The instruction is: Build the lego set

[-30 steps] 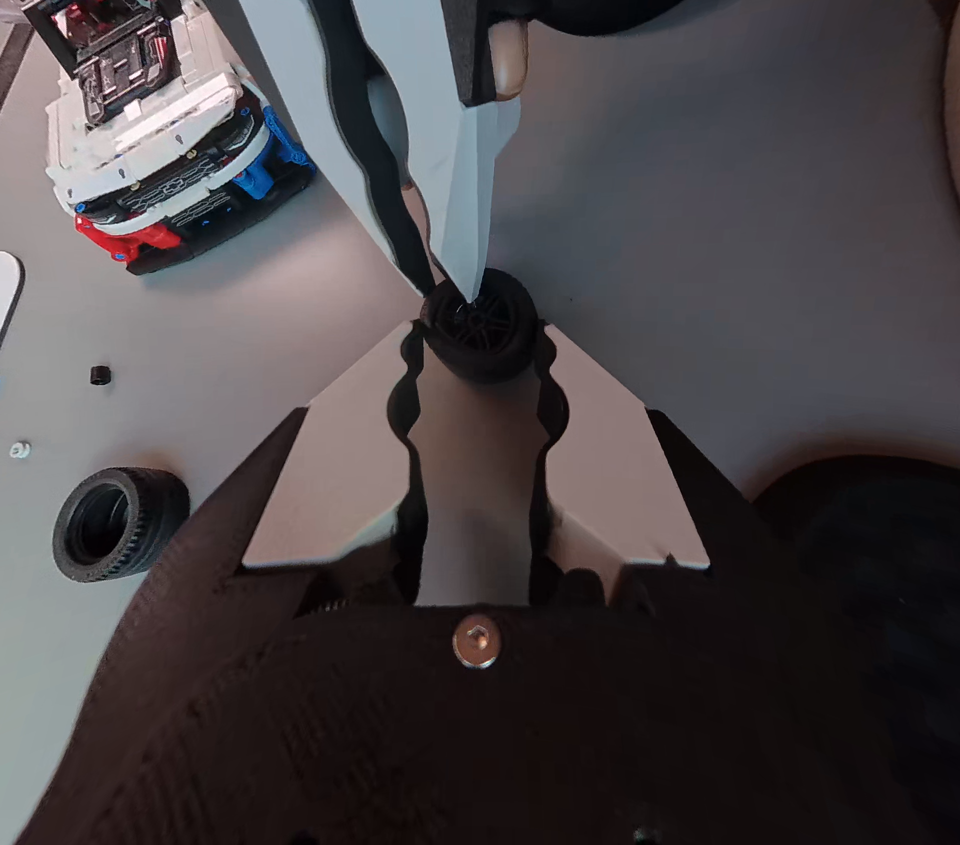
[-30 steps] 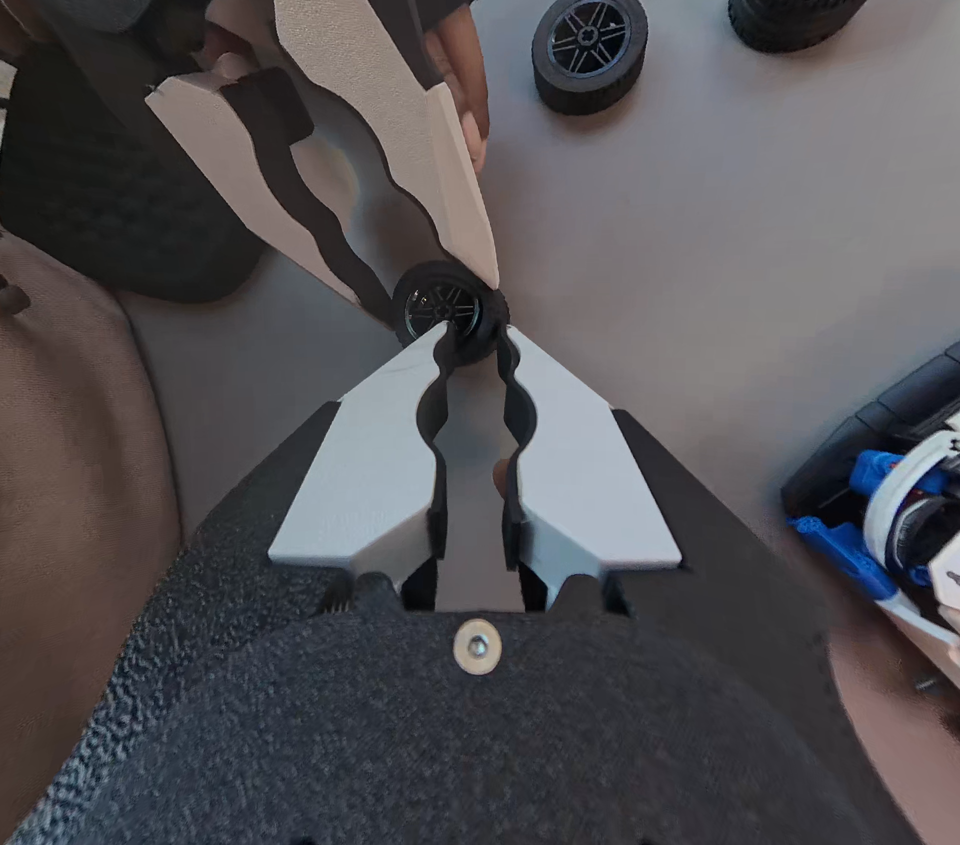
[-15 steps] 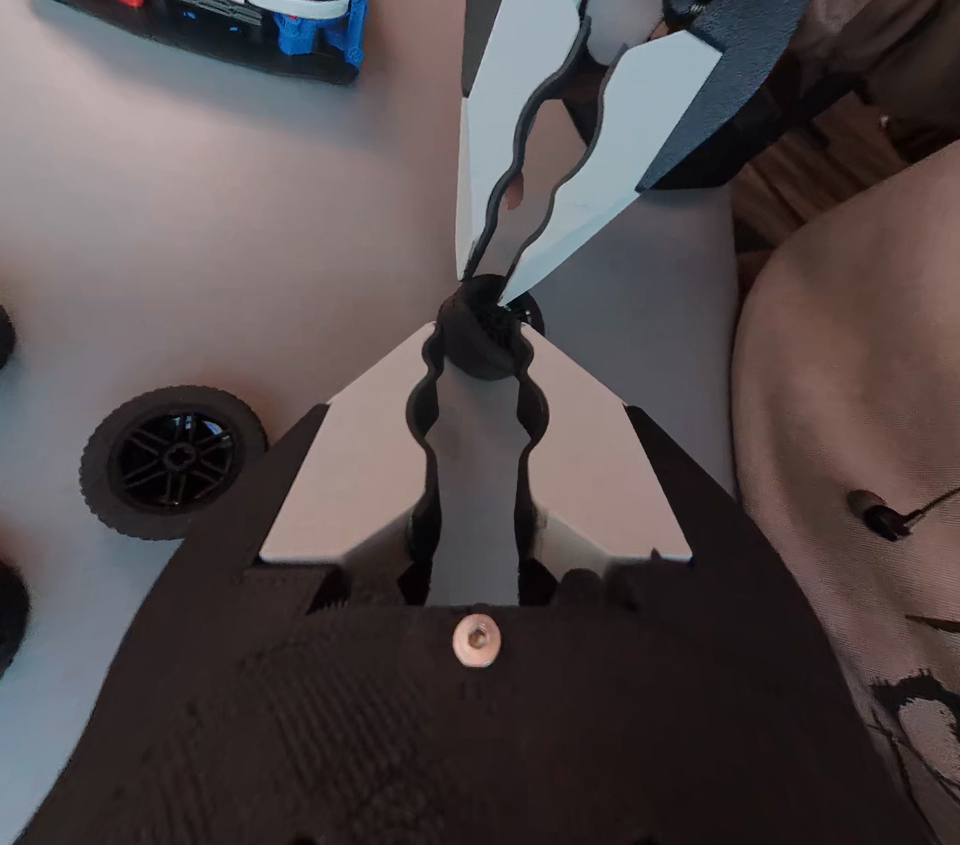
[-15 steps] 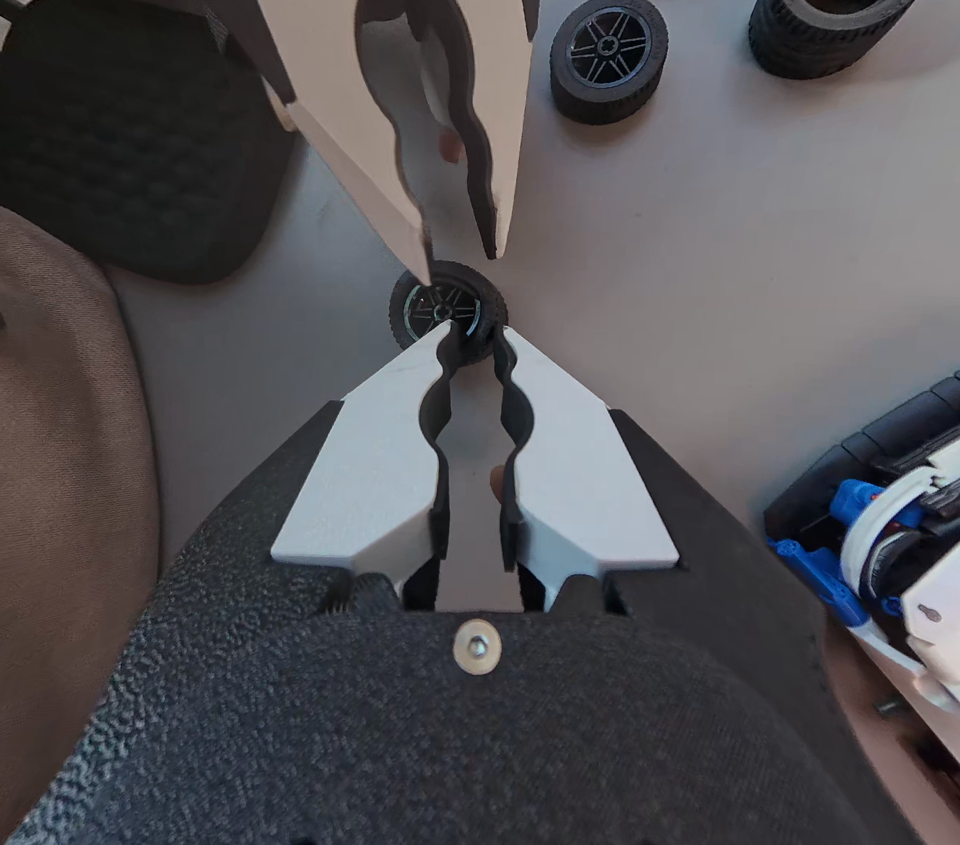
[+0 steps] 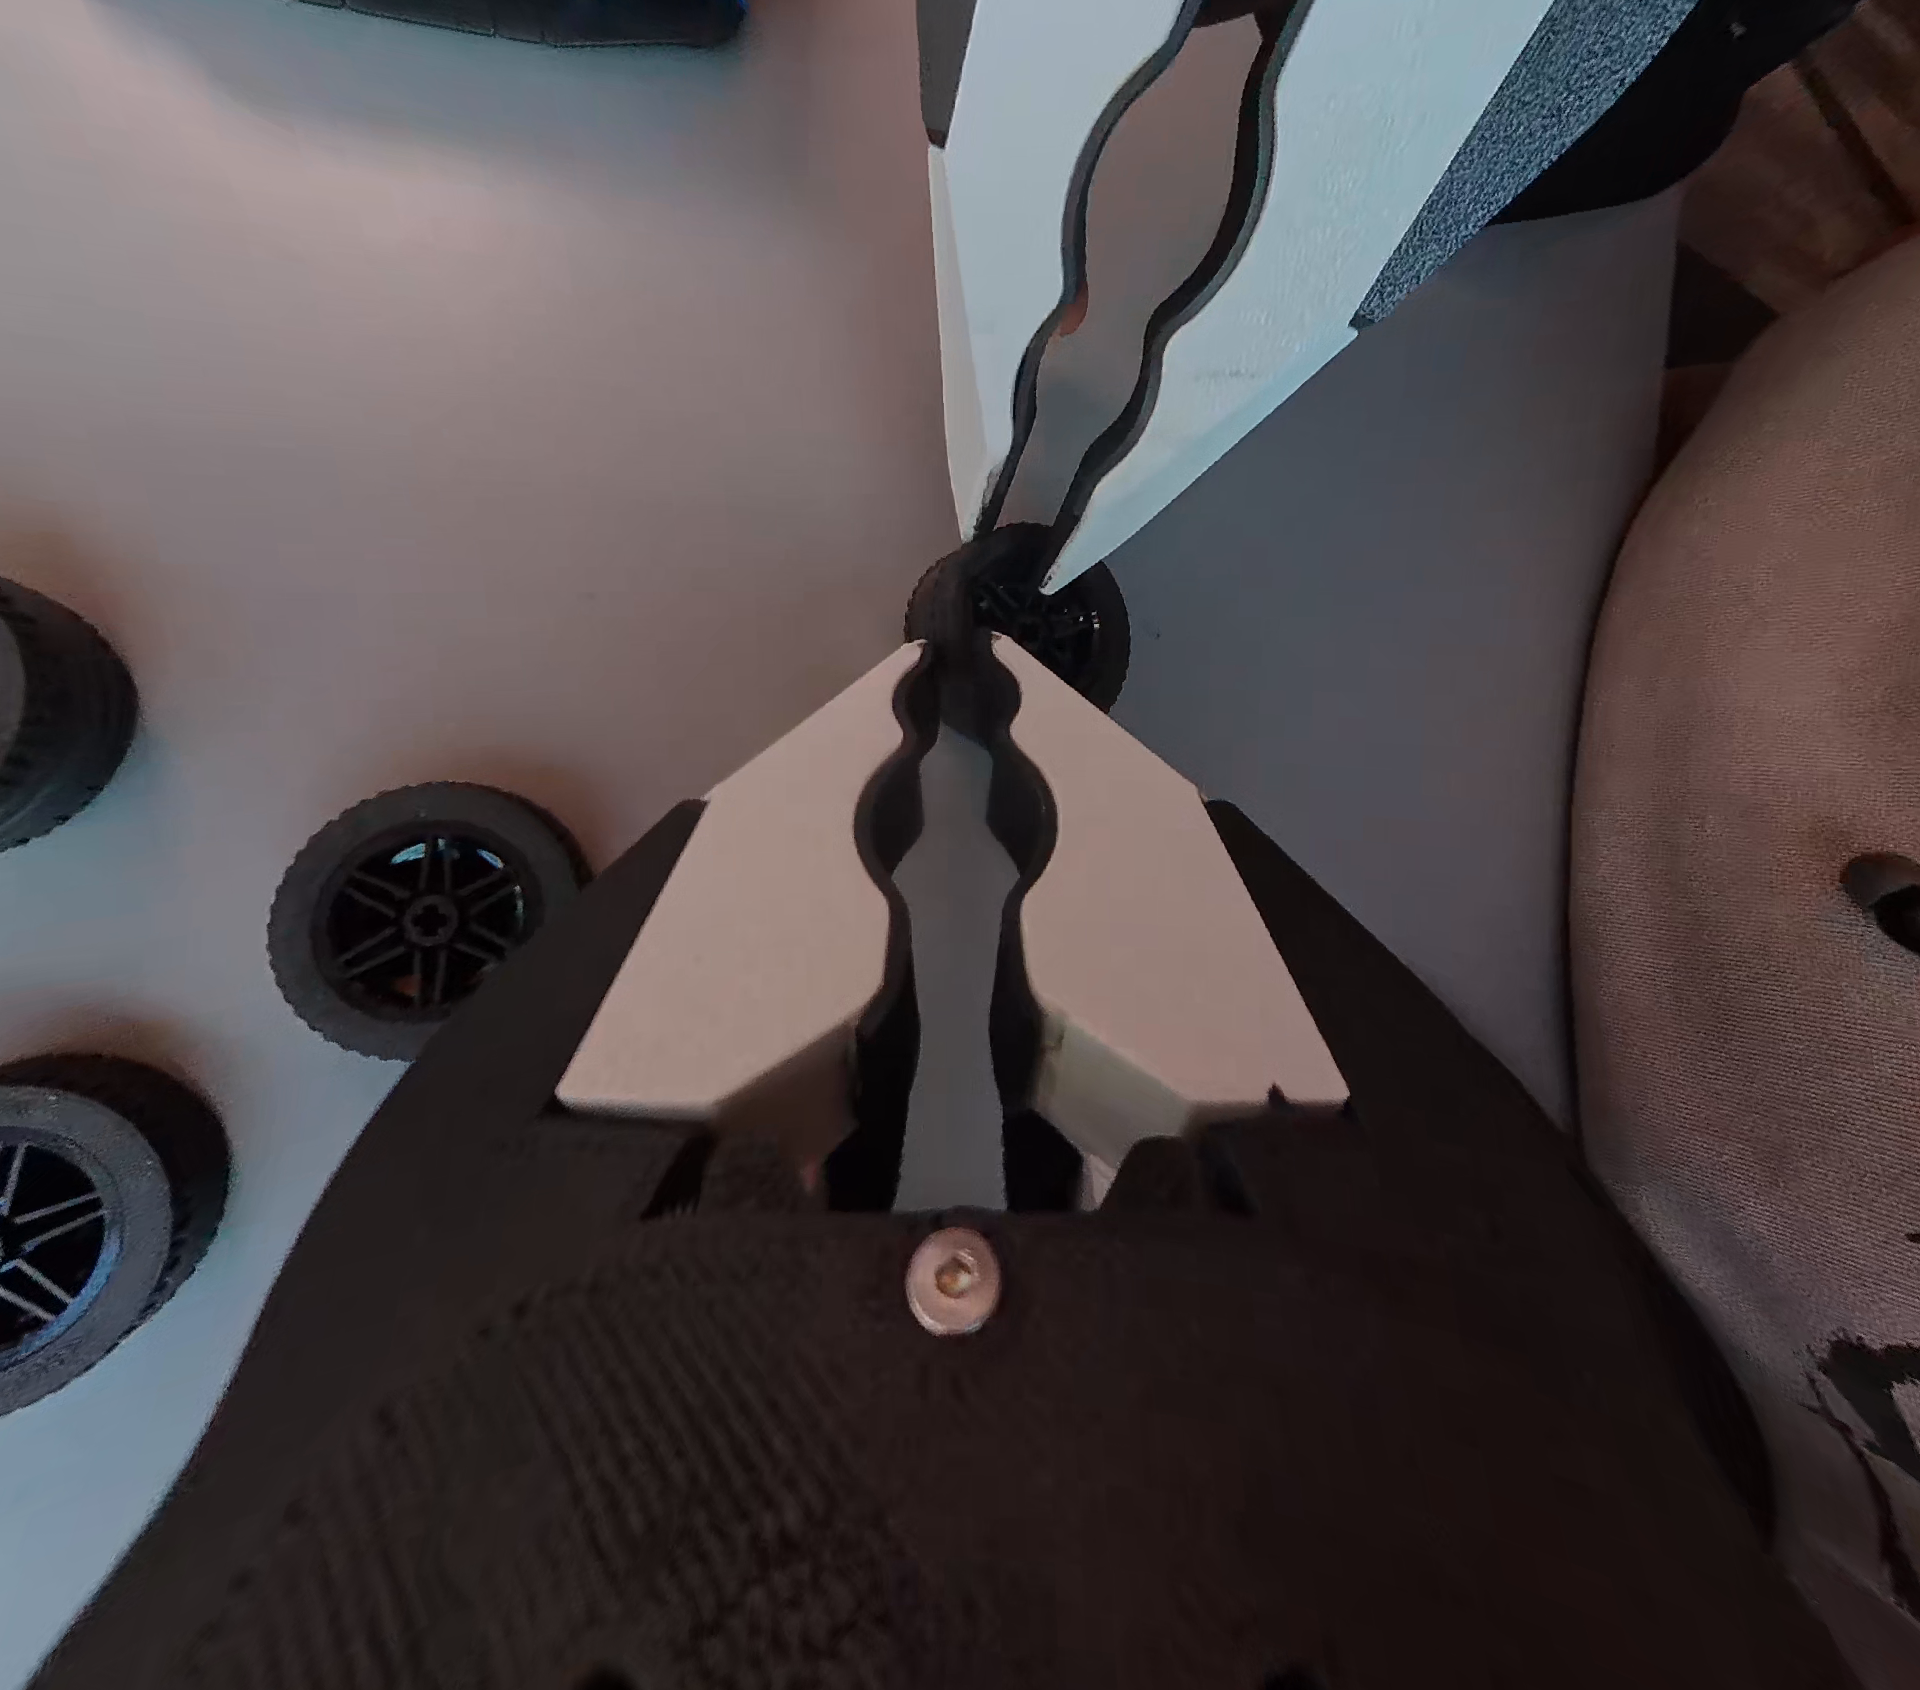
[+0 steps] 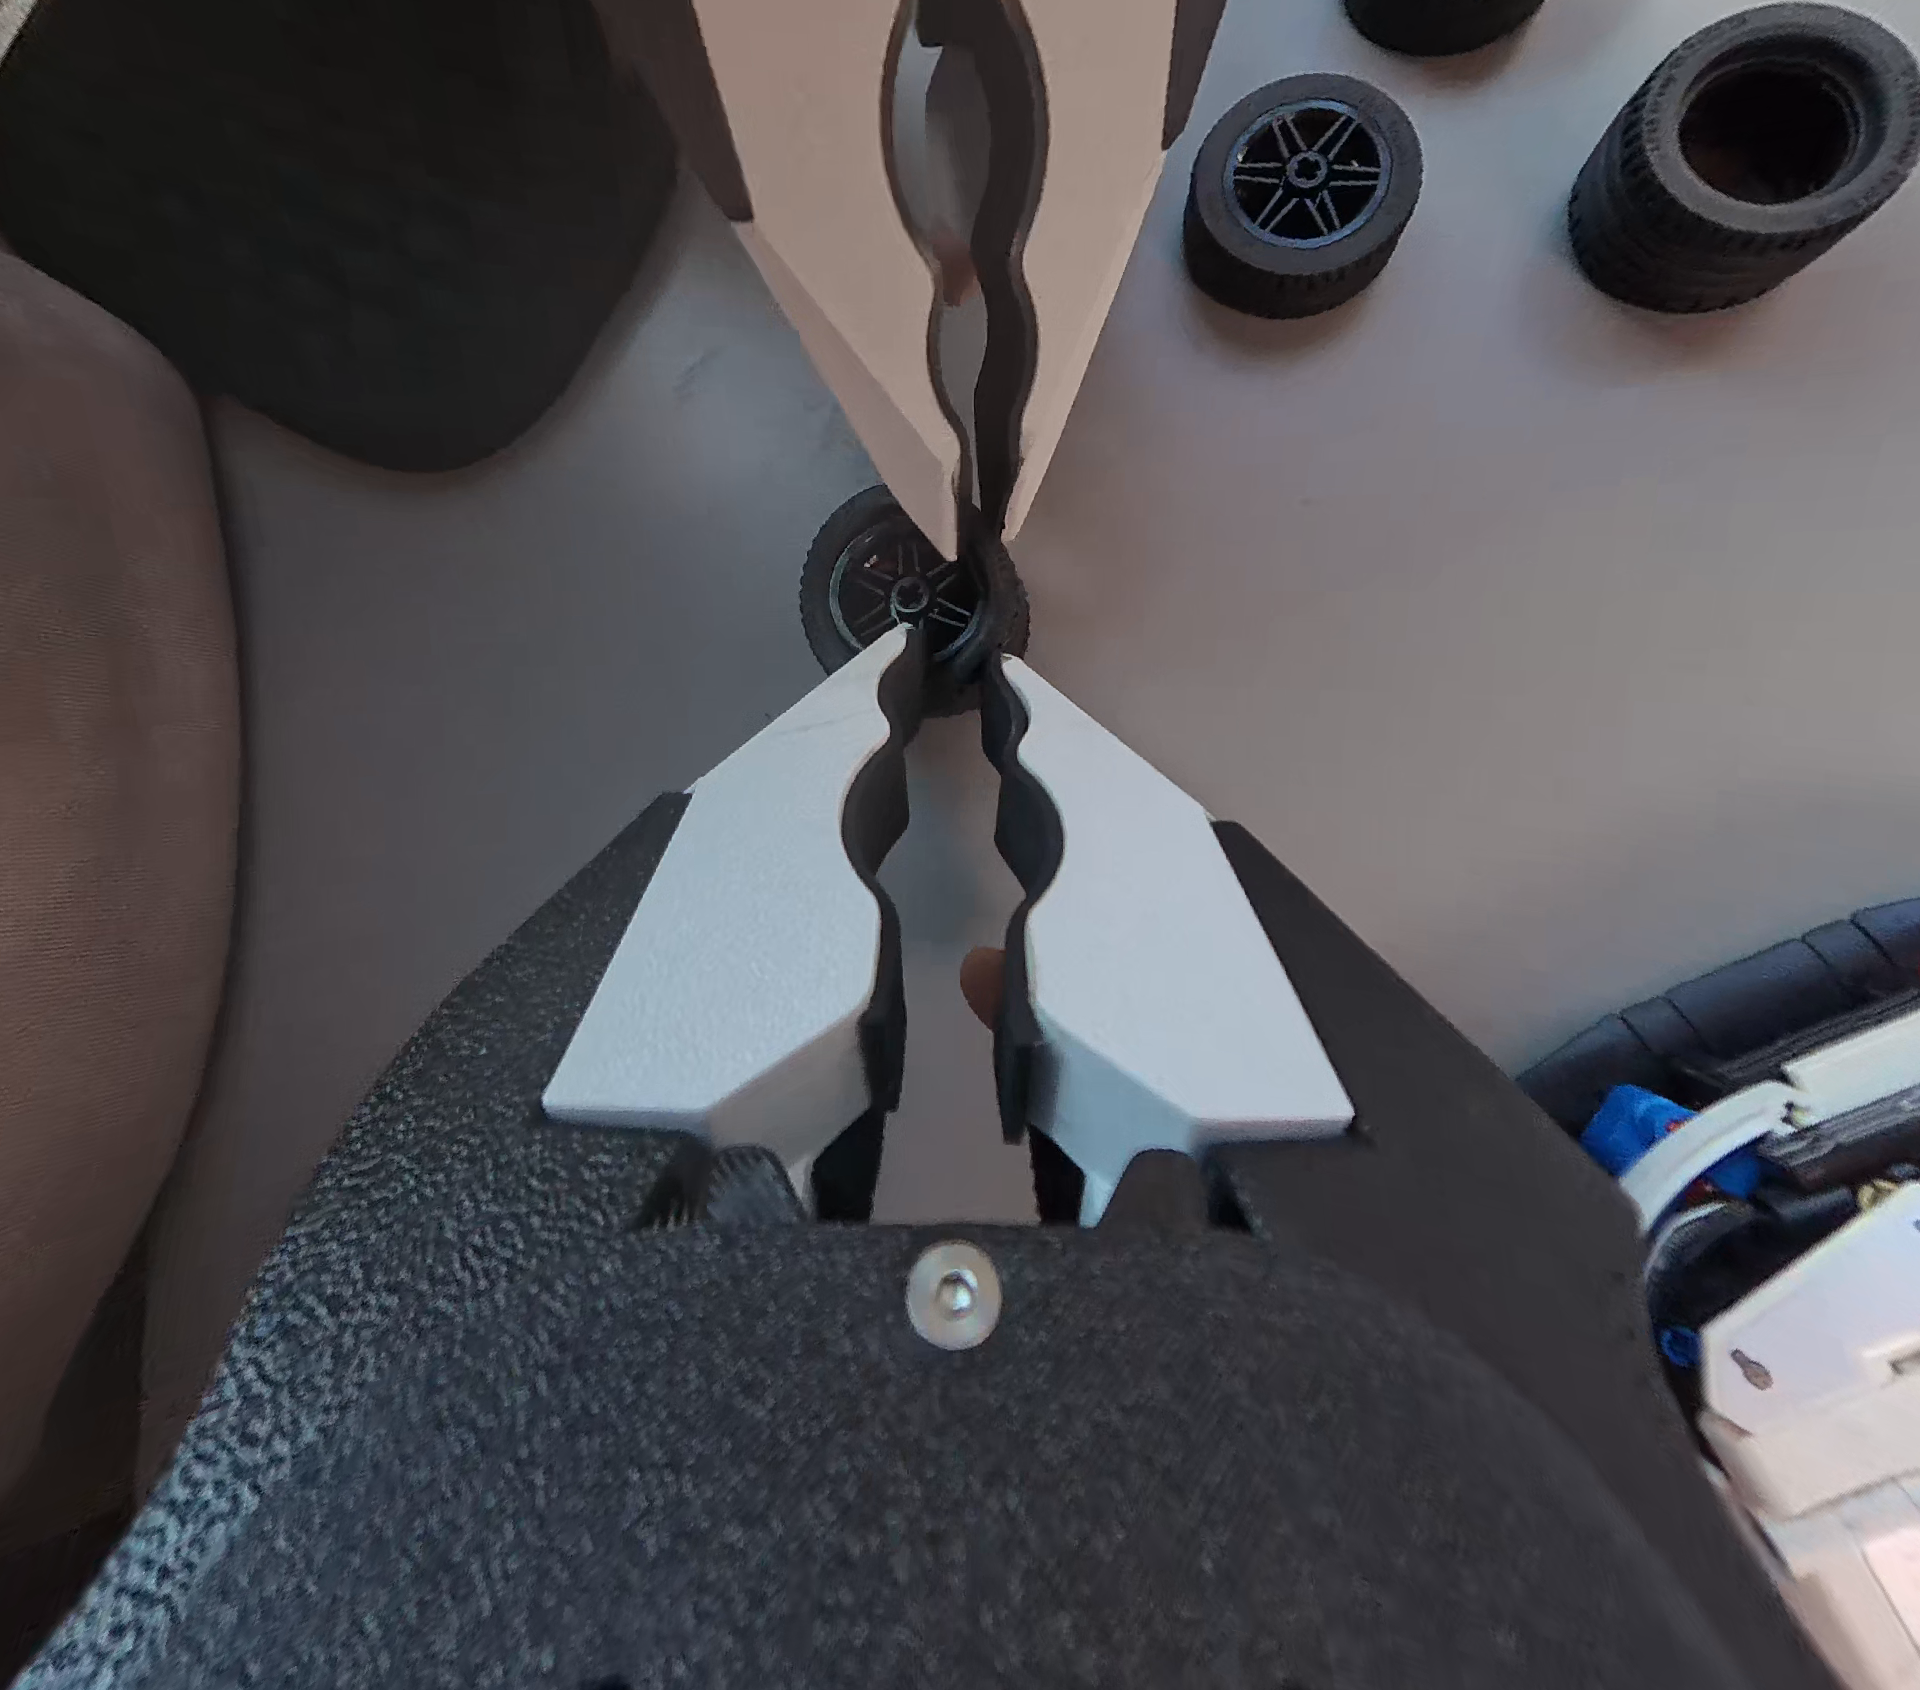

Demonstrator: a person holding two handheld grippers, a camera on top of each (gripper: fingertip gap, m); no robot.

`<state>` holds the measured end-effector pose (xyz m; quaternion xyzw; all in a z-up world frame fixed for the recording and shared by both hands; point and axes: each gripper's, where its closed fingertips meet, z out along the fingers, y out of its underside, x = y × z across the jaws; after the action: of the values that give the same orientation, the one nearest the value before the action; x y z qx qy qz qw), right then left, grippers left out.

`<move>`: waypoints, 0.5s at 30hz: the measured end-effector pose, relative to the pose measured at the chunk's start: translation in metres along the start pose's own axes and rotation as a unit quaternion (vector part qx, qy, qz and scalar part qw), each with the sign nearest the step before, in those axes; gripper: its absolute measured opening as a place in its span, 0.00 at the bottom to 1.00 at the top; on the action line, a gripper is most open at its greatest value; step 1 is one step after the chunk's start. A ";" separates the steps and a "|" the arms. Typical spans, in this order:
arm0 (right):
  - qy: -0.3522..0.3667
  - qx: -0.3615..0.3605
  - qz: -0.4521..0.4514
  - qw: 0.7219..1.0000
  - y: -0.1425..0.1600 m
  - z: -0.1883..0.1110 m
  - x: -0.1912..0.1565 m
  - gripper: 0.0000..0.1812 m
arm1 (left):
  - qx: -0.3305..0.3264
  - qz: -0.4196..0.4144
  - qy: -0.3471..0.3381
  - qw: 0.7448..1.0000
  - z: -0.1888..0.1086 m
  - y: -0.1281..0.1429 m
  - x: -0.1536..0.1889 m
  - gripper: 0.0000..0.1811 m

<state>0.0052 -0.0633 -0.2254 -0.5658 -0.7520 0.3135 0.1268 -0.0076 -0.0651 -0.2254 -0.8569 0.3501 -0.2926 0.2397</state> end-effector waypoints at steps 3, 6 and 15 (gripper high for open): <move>0.010 0.000 -0.024 1.000 -0.001 0.000 0.000 0.05 | 0.027 -0.050 0.024 0.998 -0.001 0.000 -0.001 0.02; 0.038 0.007 -0.047 0.998 -0.004 -0.002 0.003 0.05 | 0.030 -0.065 0.015 0.997 -0.001 -0.001 -0.001 0.02; 0.012 -0.048 -0.102 0.993 -0.011 -0.001 -0.015 0.02 | 0.008 -0.028 -0.019 0.999 -0.001 -0.002 -0.003 0.02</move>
<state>0.0021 -0.0790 -0.2159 -0.4948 -0.8188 0.2557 0.1394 -0.0092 -0.0617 -0.2250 -0.8696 0.3193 -0.2858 0.2451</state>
